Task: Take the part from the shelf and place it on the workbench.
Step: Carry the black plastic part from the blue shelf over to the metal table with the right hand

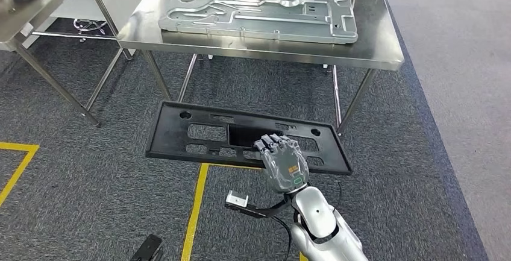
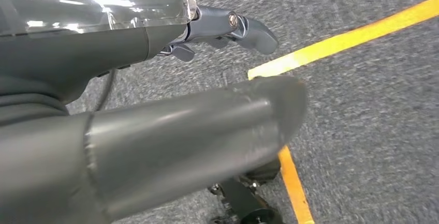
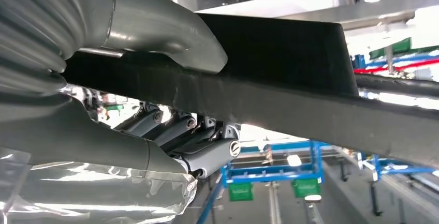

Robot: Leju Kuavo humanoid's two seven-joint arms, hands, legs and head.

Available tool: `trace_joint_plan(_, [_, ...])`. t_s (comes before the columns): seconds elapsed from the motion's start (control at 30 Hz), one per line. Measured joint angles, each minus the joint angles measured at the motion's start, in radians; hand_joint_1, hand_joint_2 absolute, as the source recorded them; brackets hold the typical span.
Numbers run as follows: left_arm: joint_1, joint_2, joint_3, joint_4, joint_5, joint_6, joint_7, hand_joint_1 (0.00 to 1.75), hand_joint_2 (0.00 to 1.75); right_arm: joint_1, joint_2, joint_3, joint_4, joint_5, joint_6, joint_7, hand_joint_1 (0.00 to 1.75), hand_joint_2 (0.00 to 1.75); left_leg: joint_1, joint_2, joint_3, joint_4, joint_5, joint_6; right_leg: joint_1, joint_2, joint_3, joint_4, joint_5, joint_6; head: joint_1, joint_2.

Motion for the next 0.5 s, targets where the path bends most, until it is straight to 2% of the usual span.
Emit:
trace_joint_plan(0.07, [0.001, 0.0, -0.003, 0.0, 0.0, 0.0, 0.0, 0.0, 0.0, -0.002, -0.003, 0.002, -0.006, 0.01, -0.003, 0.003, 1.75, 1.75, 0.005, -0.002, 0.016, -0.01, -0.007, 0.013, -0.001, -0.002, -0.011, 0.035, 0.002, 0.01, 0.002, 0.0])
trace_joint_plan(0.1, [0.002, -0.001, -0.005, 0.0, 0.0, 0.0, 0.0, 0.0, 0.0, -0.004, -0.005, 0.002, -0.011, 0.018, -0.005, 0.006, 1.75, 1.75, 0.007, -0.002, 0.027, -0.015, -0.011, 0.018, -0.003, -0.003, -0.032, 0.074, -0.004, 0.015, 0.004, 0.0])
trace_joint_plan(0.2, [0.003, -0.001, -0.01, 0.0, 0.001, 0.0, 0.0, 0.0, 0.0, -0.007, -0.015, 0.002, -0.026, 0.04, -0.007, 0.011, 1.75, 1.75, 0.008, -0.003, 0.053, -0.021, -0.031, 0.027, -0.009, -0.003, -0.154, 0.245, -0.061, 0.029, 0.008, 0.0])
trace_joint_plan(0.23, [0.004, -0.001, -0.012, 0.0, 0.001, 0.0, 0.0, 0.0, 0.0, -0.006, -0.019, 0.003, -0.028, 0.046, -0.007, 0.012, 1.75, 1.75, 0.008, -0.003, 0.064, -0.021, -0.041, 0.027, -0.012, -0.003, -0.189, 0.277, -0.074, 0.032, 0.008, 0.0])
trace_joint_plan(0.27, [0.005, -0.001, -0.014, 0.0, 0.001, 0.0, 0.0, 0.0, 0.0, -0.006, -0.023, 0.003, -0.029, 0.053, -0.008, 0.014, 1.75, 1.75, 0.008, -0.005, 0.077, -0.021, -0.051, 0.025, -0.014, -0.004, -0.208, 0.275, -0.068, 0.033, 0.008, 0.0])
trace_joint_plan(0.3, [0.006, -0.001, -0.016, 0.0, 0.001, 0.0, 0.001, 0.0, 0.0, -0.005, -0.027, 0.003, -0.031, 0.062, -0.008, 0.017, 1.75, 1.75, 0.009, -0.006, 0.093, -0.021, -0.062, 0.023, -0.015, -0.004, -0.21, 0.24, -0.039, 0.033, 0.008, 0.0])
trace_joint_plan(0.37, [0.007, -0.001, -0.018, 0.0, 0.001, 0.0, 0.001, 0.0, 0.0, -0.007, -0.038, 0.003, -0.038, 0.083, -0.007, 0.026, 1.75, 1.75, 0.008, -0.007, 0.125, -0.021, -0.086, 0.016, -0.015, -0.008, -0.188, 0.114, 0.065, 0.029, 0.009, 0.0])
trace_joint_plan(0.4, [0.007, -0.002, -0.019, 0.001, 0.002, 0.0, 0.001, 0.0, 0.0, -0.009, -0.044, 0.004, -0.042, 0.094, -0.005, 0.033, 1.75, 1.75, 0.007, -0.007, 0.135, -0.022, -0.097, 0.01, -0.013, -0.01, -0.176, 0.063, 0.103, 0.024, 0.009, 0.0])
trace_joint_plan(0.43, [0.006, -0.002, -0.02, 0.001, 0.003, 0.0, 0.002, 0.0, 0.0, -0.013, -0.053, 0.006, -0.046, 0.102, -0.003, 0.046, 1.75, 1.75, 0.006, -0.007, 0.143, -0.026, -0.107, 0.004, -0.009, -0.011, -0.169, 0.032, 0.127, 0.017, 0.009, 0.0])
trace_joint_plan(0.47, [0.005, -0.002, -0.02, 0.001, 0.003, 0.0, 0.003, 0.0, 0.0, -0.018, -0.063, 0.01, -0.052, 0.109, 0.0, 0.063, 1.75, 1.75, 0.005, -0.007, 0.149, -0.026, -0.111, -0.003, -0.007, -0.01, -0.165, 0.019, 0.132, 0.01, 0.009, 0.0])
trace_joint_plan(0.5, [0.004, -0.002, -0.021, 0.001, 0.004, 0.0, 0.004, 0.0, 0.0, -0.025, -0.075, 0.015, -0.057, 0.114, 0.004, 0.081, 1.75, 1.75, 0.005, -0.007, 0.155, -0.026, -0.111, -0.011, -0.006, -0.008, -0.158, 0.016, 0.123, 0.002, 0.007, 0.0])
